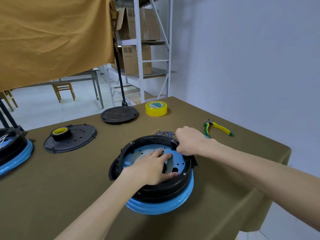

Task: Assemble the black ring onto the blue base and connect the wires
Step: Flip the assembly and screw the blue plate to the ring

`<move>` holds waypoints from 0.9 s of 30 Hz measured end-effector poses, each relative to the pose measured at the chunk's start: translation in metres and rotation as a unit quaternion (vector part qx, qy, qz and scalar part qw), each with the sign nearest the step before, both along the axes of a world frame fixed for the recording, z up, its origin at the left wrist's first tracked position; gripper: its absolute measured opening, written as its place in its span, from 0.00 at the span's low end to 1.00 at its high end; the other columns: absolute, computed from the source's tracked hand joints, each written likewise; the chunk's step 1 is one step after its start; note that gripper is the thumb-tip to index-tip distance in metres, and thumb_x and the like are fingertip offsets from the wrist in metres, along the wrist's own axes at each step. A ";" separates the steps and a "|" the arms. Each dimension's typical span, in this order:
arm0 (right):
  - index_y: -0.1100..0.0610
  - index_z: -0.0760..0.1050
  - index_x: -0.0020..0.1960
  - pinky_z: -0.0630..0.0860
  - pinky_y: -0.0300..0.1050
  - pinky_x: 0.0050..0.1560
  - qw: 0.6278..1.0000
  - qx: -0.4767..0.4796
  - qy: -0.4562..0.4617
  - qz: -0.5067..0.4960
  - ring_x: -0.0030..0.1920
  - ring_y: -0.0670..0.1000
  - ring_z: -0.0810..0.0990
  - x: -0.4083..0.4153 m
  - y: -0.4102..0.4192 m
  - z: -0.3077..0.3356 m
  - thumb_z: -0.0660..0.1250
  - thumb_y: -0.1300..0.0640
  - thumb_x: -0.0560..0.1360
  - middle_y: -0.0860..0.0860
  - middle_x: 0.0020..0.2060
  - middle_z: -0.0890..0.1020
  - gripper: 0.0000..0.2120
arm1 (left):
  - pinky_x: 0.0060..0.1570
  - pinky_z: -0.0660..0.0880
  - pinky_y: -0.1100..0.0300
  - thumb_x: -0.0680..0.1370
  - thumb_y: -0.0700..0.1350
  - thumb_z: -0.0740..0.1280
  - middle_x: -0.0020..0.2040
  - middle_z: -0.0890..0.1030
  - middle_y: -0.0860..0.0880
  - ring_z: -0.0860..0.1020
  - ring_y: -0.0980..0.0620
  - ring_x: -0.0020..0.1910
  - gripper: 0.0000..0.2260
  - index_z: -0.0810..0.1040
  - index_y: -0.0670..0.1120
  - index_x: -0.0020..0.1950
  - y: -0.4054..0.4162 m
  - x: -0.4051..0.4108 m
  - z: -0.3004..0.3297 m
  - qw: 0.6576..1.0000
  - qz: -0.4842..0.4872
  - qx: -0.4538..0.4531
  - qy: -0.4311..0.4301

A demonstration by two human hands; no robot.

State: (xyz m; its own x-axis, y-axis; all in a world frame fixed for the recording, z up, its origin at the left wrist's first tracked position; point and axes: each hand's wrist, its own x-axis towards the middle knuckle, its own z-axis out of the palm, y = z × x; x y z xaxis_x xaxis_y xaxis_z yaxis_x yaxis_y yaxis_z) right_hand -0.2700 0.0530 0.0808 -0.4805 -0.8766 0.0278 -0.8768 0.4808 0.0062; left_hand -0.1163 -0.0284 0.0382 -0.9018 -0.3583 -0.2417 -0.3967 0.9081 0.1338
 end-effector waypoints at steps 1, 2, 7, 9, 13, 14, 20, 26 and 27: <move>0.56 0.64 0.38 0.64 0.44 0.28 1.000 -0.002 -0.006 0.002 0.30 0.51 0.70 0.001 -0.001 0.003 0.70 0.60 0.74 0.53 0.35 0.72 0.14 | 0.82 0.52 0.46 0.81 0.70 0.56 0.86 0.48 0.50 0.49 0.46 0.84 0.37 0.50 0.56 0.85 0.000 0.000 0.000 1.000 0.001 -0.001 -0.003; 0.56 0.65 0.38 0.64 0.45 0.28 1.000 -0.004 -0.010 0.003 0.30 0.51 0.69 0.001 -0.002 0.003 0.70 0.61 0.74 0.53 0.35 0.72 0.14 | 0.82 0.51 0.46 0.81 0.69 0.57 0.86 0.48 0.49 0.49 0.46 0.84 0.37 0.49 0.56 0.85 0.001 0.000 0.001 1.000 0.003 -0.002 -0.004; 0.57 0.64 0.34 0.62 0.44 0.26 0.999 -0.030 -0.015 -0.012 0.28 0.52 0.68 0.001 0.000 -0.006 0.69 0.63 0.73 0.53 0.31 0.71 0.15 | 0.82 0.52 0.45 0.81 0.69 0.57 0.86 0.48 0.49 0.49 0.46 0.84 0.37 0.50 0.56 0.85 -0.002 -0.002 -0.002 1.000 0.006 0.004 -0.002; 0.57 0.64 0.33 0.62 0.45 0.26 0.999 -0.049 -0.020 -0.005 0.28 0.53 0.67 -0.002 0.000 -0.008 0.70 0.63 0.72 0.52 0.29 0.69 0.16 | 0.82 0.52 0.44 0.80 0.70 0.57 0.86 0.49 0.49 0.50 0.45 0.84 0.37 0.50 0.56 0.85 -0.004 -0.003 -0.004 1.000 0.008 0.001 0.001; 0.58 0.73 0.36 0.67 0.44 0.28 0.992 -0.115 -0.045 -0.012 0.32 0.56 0.75 -0.004 -0.004 -0.020 0.70 0.59 0.74 0.53 0.29 0.74 0.10 | 0.80 0.56 0.44 0.80 0.71 0.55 0.85 0.52 0.48 0.53 0.44 0.83 0.37 0.51 0.56 0.85 -0.004 -0.002 -0.003 0.999 0.035 -0.015 -0.005; 0.58 0.78 0.38 0.69 0.44 0.30 0.990 -0.128 -0.056 -0.004 0.34 0.56 0.78 -0.005 -0.005 -0.023 0.70 0.56 0.74 0.52 0.30 0.77 0.08 | 0.78 0.60 0.44 0.80 0.71 0.56 0.84 0.56 0.47 0.58 0.44 0.82 0.36 0.55 0.56 0.84 -0.004 0.000 -0.001 0.999 0.040 -0.019 0.000; 0.48 0.83 0.44 0.78 0.39 0.41 0.944 -0.185 -0.274 0.017 0.39 0.42 0.81 -0.036 -0.008 -0.029 0.66 0.31 0.75 0.44 0.37 0.85 0.21 | 0.69 0.65 0.50 0.82 0.63 0.60 0.69 0.76 0.58 0.70 0.50 0.72 0.19 0.74 0.60 0.71 -0.037 0.043 0.013 0.968 0.105 -0.118 0.193; 0.53 0.76 0.68 0.72 0.54 0.66 0.983 -0.138 -0.107 -0.064 0.65 0.61 0.75 -0.059 -0.033 -0.058 0.64 0.46 0.81 0.58 0.64 0.76 0.19 | 0.78 0.58 0.53 0.83 0.54 0.66 0.74 0.71 0.60 0.57 0.57 0.78 0.14 0.76 0.58 0.69 -0.058 0.071 0.000 0.957 0.127 0.048 0.255; 0.52 0.77 0.68 0.72 0.54 0.65 0.985 -0.120 -0.105 -0.064 0.65 0.62 0.75 -0.059 -0.038 -0.058 0.64 0.45 0.81 0.58 0.64 0.77 0.19 | 0.78 0.58 0.54 0.83 0.52 0.66 0.72 0.72 0.61 0.57 0.58 0.78 0.12 0.77 0.59 0.68 -0.057 0.072 -0.003 0.947 0.133 0.063 0.286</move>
